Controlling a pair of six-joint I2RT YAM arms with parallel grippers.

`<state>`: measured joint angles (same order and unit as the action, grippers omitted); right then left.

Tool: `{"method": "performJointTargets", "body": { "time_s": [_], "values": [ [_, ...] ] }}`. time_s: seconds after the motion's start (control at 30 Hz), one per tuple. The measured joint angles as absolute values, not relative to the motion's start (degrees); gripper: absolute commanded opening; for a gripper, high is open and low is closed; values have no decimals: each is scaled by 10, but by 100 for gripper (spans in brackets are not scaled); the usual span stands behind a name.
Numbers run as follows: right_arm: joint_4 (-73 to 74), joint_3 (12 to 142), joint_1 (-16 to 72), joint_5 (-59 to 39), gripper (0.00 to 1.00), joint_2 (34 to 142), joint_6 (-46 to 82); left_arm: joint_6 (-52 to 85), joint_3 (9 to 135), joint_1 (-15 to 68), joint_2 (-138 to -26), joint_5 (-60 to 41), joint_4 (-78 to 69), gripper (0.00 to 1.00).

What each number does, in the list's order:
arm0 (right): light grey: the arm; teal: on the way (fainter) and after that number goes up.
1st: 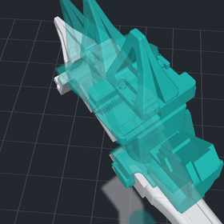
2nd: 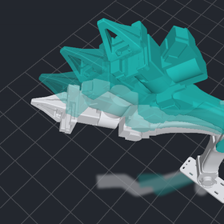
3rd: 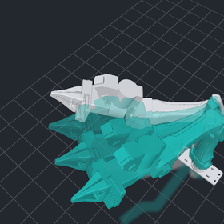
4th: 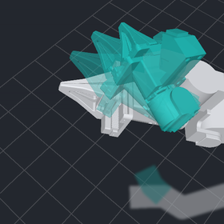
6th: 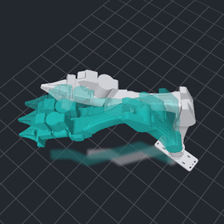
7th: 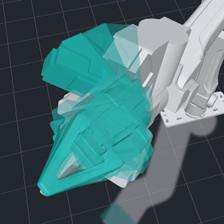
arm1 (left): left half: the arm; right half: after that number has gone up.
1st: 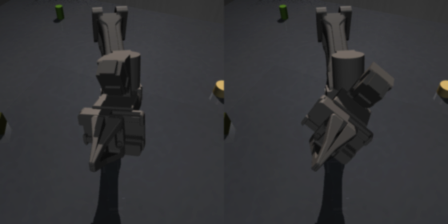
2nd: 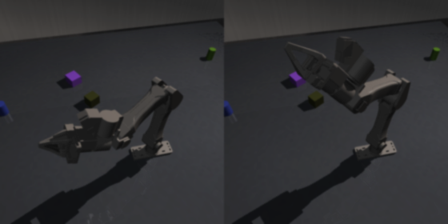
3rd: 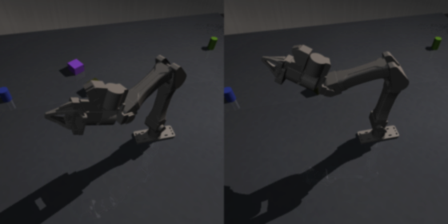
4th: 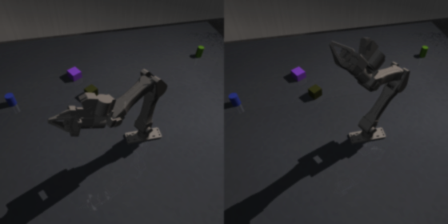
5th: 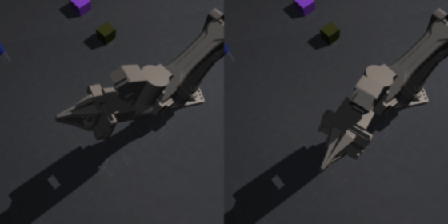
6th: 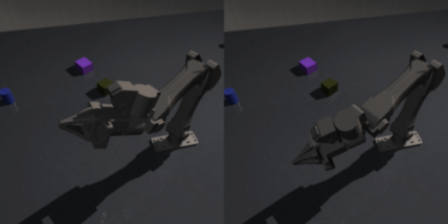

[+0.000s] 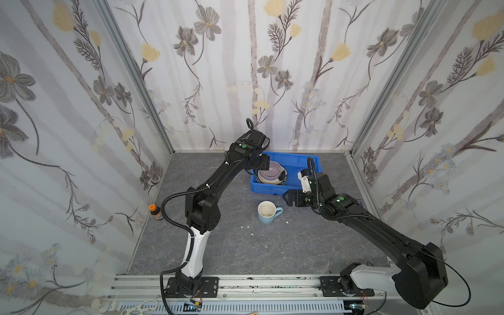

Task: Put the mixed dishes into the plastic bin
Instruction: 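Withdraw the left gripper toward the robot while right gripper descends onto the light-blue mug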

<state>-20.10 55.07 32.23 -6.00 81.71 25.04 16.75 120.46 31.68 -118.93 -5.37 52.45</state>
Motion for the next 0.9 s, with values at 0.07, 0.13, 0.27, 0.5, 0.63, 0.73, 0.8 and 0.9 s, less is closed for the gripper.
{"method": "performJointTargets", "body": {
  "time_s": [0.07,0.13,0.27,0.5,0.63,0.73,0.8,0.9],
  "values": [
    [-202,543,341,-58,100,813,259,171,1093,318,-1109,-52,494,71],
    [-204,535,355,-51,100,802,266,181,995,318,-1037,-47,472,70],
    [-203,513,382,-34,100,772,285,200,806,326,-904,-41,433,70],
    [-203,474,419,-6,100,739,317,244,596,342,-748,-43,399,70],
    [-204,464,432,7,98,740,330,263,540,348,-701,-43,392,70],
    [-207,479,437,16,95,760,329,272,511,348,-667,-43,382,72],
    [-213,504,439,21,91,779,329,275,493,349,-645,-41,378,83],
    [-217,552,442,30,86,816,319,279,470,349,-619,-41,375,100]
  ]
}}
